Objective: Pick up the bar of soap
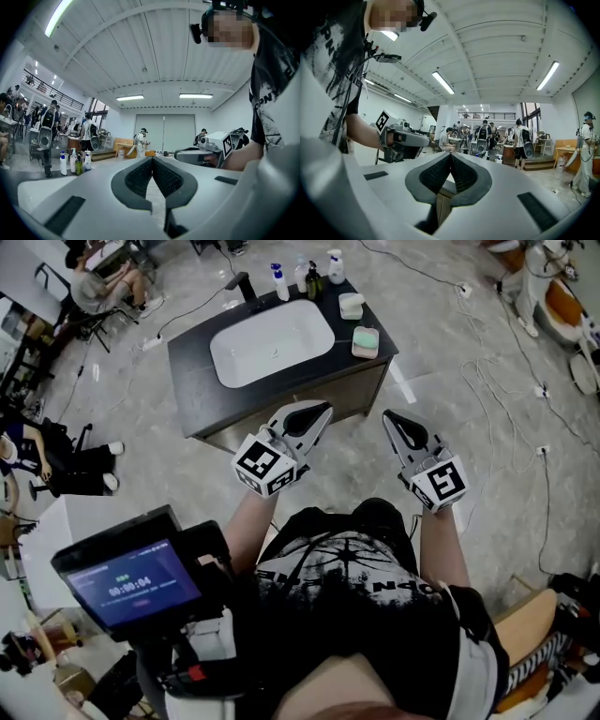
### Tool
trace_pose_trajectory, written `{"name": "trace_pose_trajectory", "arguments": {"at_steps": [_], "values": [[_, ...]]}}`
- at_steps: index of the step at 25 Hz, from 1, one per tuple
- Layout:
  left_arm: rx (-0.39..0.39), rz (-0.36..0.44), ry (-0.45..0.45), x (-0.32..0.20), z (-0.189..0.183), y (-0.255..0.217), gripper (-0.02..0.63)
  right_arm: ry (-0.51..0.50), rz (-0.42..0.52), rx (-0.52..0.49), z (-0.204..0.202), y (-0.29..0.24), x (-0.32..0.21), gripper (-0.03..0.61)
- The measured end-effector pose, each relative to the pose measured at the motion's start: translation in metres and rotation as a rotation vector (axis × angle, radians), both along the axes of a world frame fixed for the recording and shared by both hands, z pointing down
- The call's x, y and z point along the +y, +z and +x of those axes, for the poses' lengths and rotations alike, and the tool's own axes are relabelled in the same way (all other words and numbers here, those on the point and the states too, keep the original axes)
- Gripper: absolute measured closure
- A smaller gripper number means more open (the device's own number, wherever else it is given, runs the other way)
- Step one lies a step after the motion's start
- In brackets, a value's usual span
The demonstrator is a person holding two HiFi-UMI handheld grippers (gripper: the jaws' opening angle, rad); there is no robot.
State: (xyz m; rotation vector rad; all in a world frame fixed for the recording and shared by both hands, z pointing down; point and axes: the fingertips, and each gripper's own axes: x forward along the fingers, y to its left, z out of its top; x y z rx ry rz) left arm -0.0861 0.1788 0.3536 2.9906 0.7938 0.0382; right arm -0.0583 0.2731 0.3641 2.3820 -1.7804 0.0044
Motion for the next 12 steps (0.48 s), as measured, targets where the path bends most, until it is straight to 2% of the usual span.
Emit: {"name": "trace_pose_trajectory", "arguments": {"at_steps": [12], "values": [[-0.006, -0.01, 0.018, 0.0087, 0.0022, -0.0013, 0.603, 0.013, -0.011, 0.003, 0.0026, -0.0058, 0.0091, 0.565]]}}
